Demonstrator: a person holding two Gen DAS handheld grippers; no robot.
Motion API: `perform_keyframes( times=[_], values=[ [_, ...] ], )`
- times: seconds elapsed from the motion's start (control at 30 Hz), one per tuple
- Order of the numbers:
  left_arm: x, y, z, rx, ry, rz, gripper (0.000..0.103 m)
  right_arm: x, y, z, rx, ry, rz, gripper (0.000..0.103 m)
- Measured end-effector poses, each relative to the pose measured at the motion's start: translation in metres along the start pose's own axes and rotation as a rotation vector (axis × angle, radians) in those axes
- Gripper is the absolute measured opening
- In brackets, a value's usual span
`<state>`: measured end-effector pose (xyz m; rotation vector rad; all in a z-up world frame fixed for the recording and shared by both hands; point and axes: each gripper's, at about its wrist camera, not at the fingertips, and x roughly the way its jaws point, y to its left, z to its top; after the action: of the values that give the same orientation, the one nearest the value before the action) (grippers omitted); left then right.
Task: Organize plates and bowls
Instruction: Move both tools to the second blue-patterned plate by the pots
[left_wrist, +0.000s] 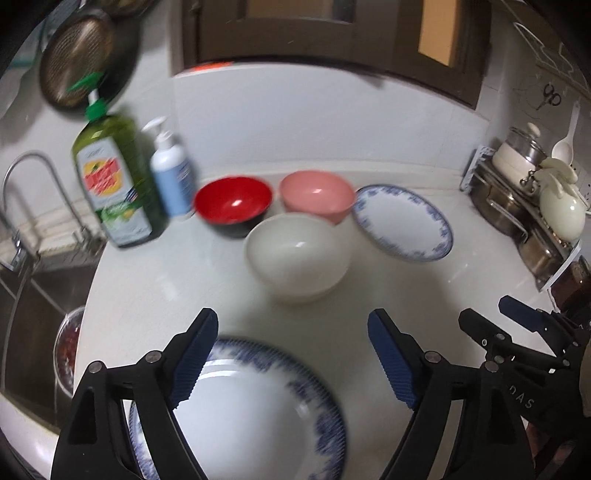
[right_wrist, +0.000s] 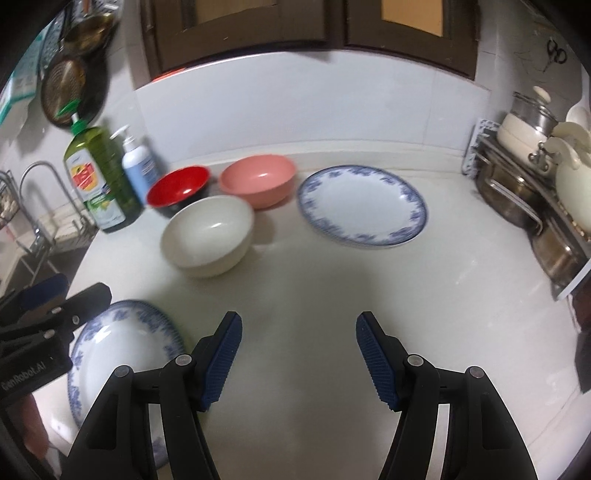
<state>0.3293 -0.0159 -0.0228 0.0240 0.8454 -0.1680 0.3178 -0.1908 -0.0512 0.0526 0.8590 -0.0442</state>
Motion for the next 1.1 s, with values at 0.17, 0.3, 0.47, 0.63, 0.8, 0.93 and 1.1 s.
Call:
perform_keyframes(
  times=[0.17, 0.3, 0.47, 0.63, 0.8, 0.93, 1.1],
  values=[
    [0.008, -0.033, 0.023, 0.018, -0.016, -0.027, 0.089, 0.001, -0.033, 0.019, 0.022, -0.023, 0.013, 0.065],
    [0.019, -0.053, 0.041, 0.01, -0.03, -0.022, 0.092, 0.005, -0.054, 0.035, 0.03, -0.035, 0.015, 0.069],
    [0.037, -0.079, 0.066, 0.007, -0.058, -0.01, 0.093, 0.02, -0.084, 0.057, 0.057, -0.047, 0.02, 0.078],
    [0.06, -0.099, 0.087, -0.009, -0.055, -0.011, 0.093, 0.035, -0.111, 0.078, 0.055, -0.079, -0.001, 0.078],
    [0.084, -0.114, 0.101, -0.02, -0.055, -0.003, 0.093, 0.056, -0.136, 0.102, 0.05, -0.104, -0.008, 0.078],
    [0.109, -0.126, 0.108, -0.036, -0.03, 0.005, 0.092, 0.078, -0.149, 0.114, 0.039, -0.118, 0.004, 0.078],
    [0.134, -0.134, 0.105, -0.051, -0.031, 0.037, 0.089, 0.109, -0.164, 0.12, 0.041, -0.096, 0.028, 0.078]
  ],
)
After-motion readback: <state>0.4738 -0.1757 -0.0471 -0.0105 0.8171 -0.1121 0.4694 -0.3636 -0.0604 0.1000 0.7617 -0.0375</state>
